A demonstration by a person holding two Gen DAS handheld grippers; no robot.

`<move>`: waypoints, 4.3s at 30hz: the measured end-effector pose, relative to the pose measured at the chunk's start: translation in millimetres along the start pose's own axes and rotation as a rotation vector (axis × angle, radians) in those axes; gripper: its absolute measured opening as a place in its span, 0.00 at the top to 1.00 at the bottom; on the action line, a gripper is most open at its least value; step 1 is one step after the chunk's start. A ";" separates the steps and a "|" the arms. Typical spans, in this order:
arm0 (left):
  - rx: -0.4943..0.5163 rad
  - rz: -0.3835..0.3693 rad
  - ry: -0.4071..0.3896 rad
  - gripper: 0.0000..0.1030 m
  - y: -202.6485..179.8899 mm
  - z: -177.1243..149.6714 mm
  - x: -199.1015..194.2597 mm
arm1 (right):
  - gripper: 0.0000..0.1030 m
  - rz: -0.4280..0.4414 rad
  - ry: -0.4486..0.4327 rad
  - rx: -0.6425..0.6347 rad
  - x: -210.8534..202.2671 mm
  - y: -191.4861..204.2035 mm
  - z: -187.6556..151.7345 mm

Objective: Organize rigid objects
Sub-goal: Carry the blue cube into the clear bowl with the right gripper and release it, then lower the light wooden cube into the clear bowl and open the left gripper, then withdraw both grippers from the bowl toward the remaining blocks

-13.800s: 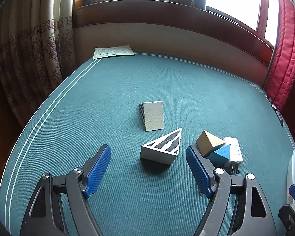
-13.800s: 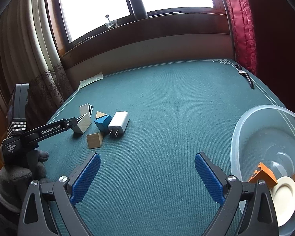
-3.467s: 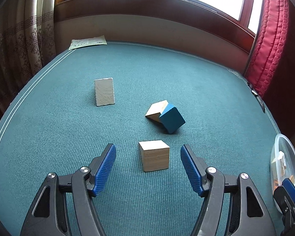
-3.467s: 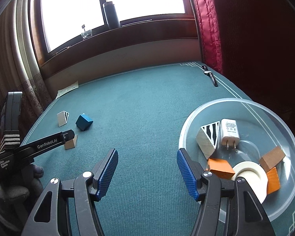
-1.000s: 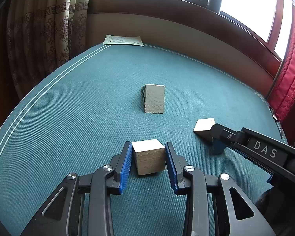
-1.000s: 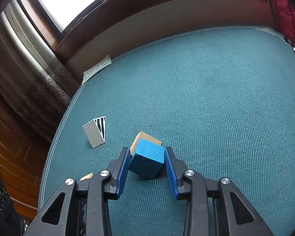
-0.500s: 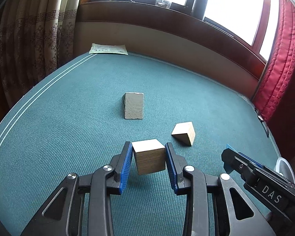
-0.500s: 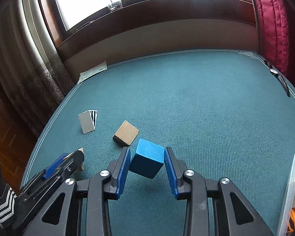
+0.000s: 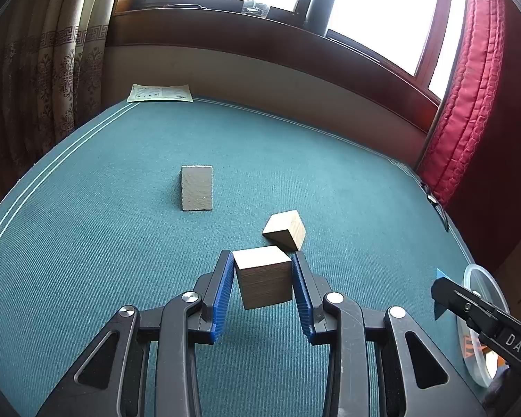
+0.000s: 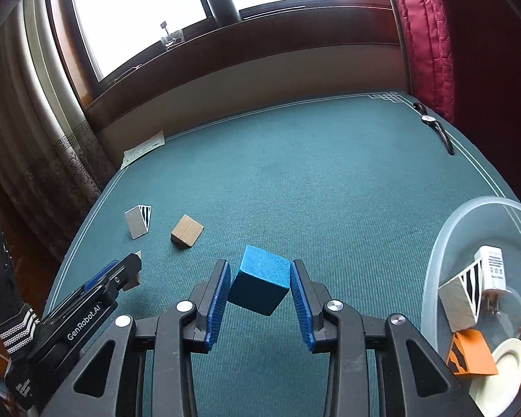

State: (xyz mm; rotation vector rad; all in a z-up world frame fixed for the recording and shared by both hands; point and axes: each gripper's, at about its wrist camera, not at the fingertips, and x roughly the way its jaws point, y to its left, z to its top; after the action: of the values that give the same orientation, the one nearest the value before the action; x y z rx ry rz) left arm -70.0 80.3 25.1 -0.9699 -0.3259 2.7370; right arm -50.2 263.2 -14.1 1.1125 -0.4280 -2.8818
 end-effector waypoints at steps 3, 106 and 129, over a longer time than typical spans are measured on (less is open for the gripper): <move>0.010 -0.003 -0.001 0.66 -1.9 -0.9 -0.1 | 0.63 -0.016 -0.011 0.017 -9.6 -9.0 -2.9; 0.276 -0.240 0.162 0.46 -153.6 -24.0 -2.8 | 0.50 -0.189 -0.269 0.228 -113.2 -124.6 -33.0; 0.188 -0.097 0.117 0.33 -98.9 -8.8 -2.3 | 0.34 -0.112 -0.194 0.083 -90.2 -63.9 -36.7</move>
State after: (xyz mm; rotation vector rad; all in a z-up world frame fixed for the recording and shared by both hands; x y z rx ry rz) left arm -49.7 174.9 47.4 -1.0283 -0.0906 2.5562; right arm 46.2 326.5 2.4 0.8976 -0.5116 -3.1114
